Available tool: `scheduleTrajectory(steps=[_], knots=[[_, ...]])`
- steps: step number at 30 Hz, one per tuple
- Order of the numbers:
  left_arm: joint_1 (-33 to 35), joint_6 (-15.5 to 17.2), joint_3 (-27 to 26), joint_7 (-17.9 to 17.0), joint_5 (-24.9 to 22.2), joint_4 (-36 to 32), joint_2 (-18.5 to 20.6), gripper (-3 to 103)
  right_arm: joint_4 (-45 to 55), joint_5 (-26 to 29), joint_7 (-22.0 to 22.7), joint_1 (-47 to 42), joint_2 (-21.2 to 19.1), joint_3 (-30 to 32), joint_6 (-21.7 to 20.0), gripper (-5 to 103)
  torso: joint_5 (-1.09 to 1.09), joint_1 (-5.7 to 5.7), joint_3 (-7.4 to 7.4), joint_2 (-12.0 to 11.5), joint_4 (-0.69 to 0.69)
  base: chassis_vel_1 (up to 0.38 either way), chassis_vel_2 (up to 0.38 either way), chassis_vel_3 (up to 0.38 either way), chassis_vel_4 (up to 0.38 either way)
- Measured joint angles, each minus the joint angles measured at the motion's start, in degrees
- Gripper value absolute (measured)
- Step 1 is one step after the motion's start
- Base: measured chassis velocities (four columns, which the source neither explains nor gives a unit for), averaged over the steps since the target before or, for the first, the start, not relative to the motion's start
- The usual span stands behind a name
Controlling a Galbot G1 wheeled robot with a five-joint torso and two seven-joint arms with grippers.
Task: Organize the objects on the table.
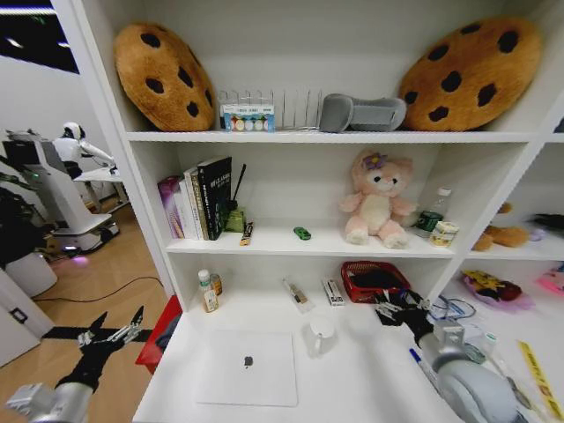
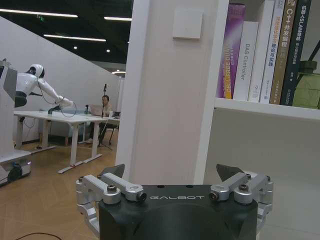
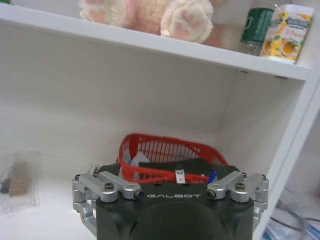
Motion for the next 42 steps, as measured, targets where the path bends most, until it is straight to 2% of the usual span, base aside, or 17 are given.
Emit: scheduleTrajectory(steps=[7,9,10,13,17,19,21,26,35,39,40,42], knots=[[0.0,0.0,0.0,0.0,0.0,0.0,0.0,100,-2.6,3.3,-1.6,-4.4,-0.3,3.4,0.9,100,0.01,0.0,0.0,0.0,0.0,0.0,0.0,0.0,0.0],[0.0,0.0,0.0,0.0,0.0,0.0,0.0,100,-4.5,8.3,-2.1,-4.6,-1.4,3.5,-0.9,100,0.01,0.0,0.01,0.0,0.01,0.0,0.0,0.0,0.0],[0.0,0.0,0.0,0.0,0.0,0.0,0.0,100,-4.5,8.3,-2.1,-4.6,-1.4,3.5,-0.9,100,0.01,0.0,0.01,0.0,0.01,0.0,0.0,0.0,0.0],[0.0,0.0,0.0,0.0,0.0,0.0,0.0,100,-6.5,15.9,-2.3,-4.3,-2.7,3.3,-4.8,100,0.01,0.0,0.01,0.0,0.01,0.0,0.0,0.0,0.0],[0.0,0.0,0.0,0.0,0.0,0.0,0.0,100,-8.0,17.9,-2.5,-3.9,-3.7,2.9,-7.1,100,0.01,0.0,0.01,0.0,0.01,0.0,0.0,0.0,0.0],[0.0,0.0,0.0,0.0,0.0,0.0,0.0,100,-9.5,19.9,-2.5,-3.3,-4.9,2.5,-9.4,100,0.01,0.0,0.01,0.0,0.01,0.0,0.0,0.0,0.0],[0.0,0.0,0.0,0.0,0.0,0.0,0.0,100,-11.3,20.4,-2.5,-2.7,-6.3,1.8,-11.0,100,0.02,0.0,0.01,0.0,0.01,0.0,0.0,0.0,0.0],[0.0,0.0,0.0,0.0,0.0,0.0,0.0,100,-12.0,20.5,-2.5,-2.5,-6.9,1.5,-11.6,100,0.01,0.01,0.01,0.0,0.01,0.0,0.0,0.0,0.0],[0.0,0.0,0.0,0.0,0.0,0.0,0.0,100,-15.2,20.3,-2.5,-2.2,-7.4,0.6,-12.1,100,0.01,0.01,0.01,0.0,0.01,0.0,0.0,0.0,0.0],[0.0,0.0,0.0,0.0,0.0,0.0,0.0,100,-18.7,18.4,-3.0,0.5,-7.8,-2.0,-11.7,100,0.01,0.0,0.01,0.0,0.0,0.0,0.0,0.0,0.0],[0.0,0.0,0.0,0.0,0.0,0.0,0.0,100,-19.0,18.3,-3.0,1.2,-8.0,-2.5,-11.7,103,0.02,0.0,0.01,0.0,0.01,0.0,0.0,0.0,0.0],[0.0,0.0,0.0,0.0,0.0,0.0,0.0,100,-19.2,18.3,-3.0,1.8,-8.2,-2.8,-11.7,100,0.01,0.01,0.01,0.0,0.01,0.0,0.0,0.0,0.0]])
